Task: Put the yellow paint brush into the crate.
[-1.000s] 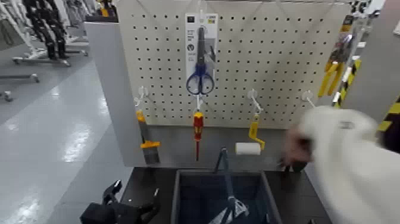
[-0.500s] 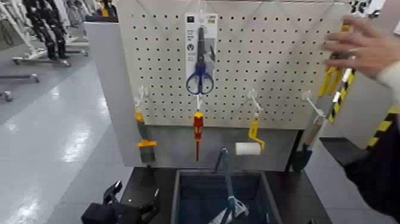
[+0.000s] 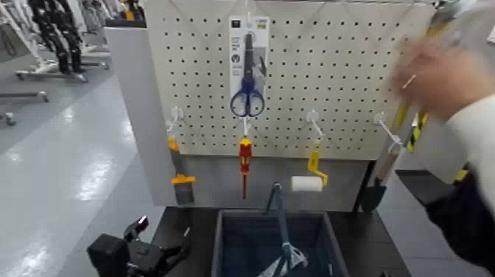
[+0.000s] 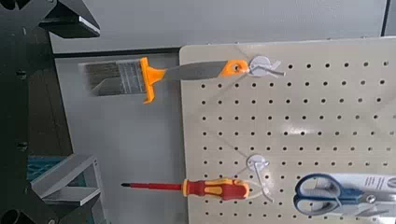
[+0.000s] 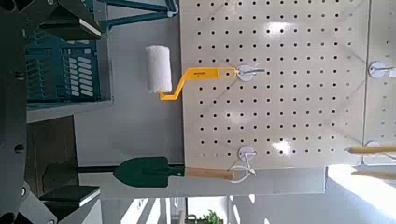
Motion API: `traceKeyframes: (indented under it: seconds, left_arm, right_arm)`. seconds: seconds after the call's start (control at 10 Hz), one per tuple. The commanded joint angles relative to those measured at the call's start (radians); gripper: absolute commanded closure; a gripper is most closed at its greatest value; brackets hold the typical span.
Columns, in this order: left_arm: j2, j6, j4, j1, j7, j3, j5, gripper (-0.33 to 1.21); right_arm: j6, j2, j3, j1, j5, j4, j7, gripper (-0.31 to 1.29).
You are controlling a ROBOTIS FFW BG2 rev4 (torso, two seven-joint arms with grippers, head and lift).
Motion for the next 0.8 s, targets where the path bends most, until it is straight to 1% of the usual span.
traceKeyframes:
  seconds: [0.1,0.2,0.3,0.5,0.6,0.8]
  left_arm:
    - [-0.008,0.094,-0.003,-0.047,-0.112,0.082,0.027,0.11]
    - [0.0,0.126,-0.003,-0.07,-0.152,0.102,0.037,0.11]
    - [0.015,0.154,-0.001,-0.092,-0.18,0.119,0.061,0.11]
    - [0.053,0.209,0.0,-0.142,-0.246,0.142,0.077,0.11]
    - [0.073,0.229,0.01,-0.168,-0.275,0.145,0.09,0.12]
    - [0.098,0.253,0.059,-0.225,-0.333,0.145,0.103,0.12]
  right_arm:
    - [0.002,0.0,0.0,0.0,-0.002,0.0,0.001,0.13]
    - [0.002,0.0,0.0,0.002,-0.002,-0.002,0.001,0.13]
    - [0.004,0.0,0.0,0.002,-0.002,-0.002,0.001,0.13]
    - [0.004,0.0,0.0,0.002,-0.002,-0.002,0.001,0.13]
    - [0.005,0.0,0.002,0.0,-0.002,-0.002,0.001,0.13]
    - [0.007,0.0,0.002,0.0,-0.003,-0.003,0.003,0.13]
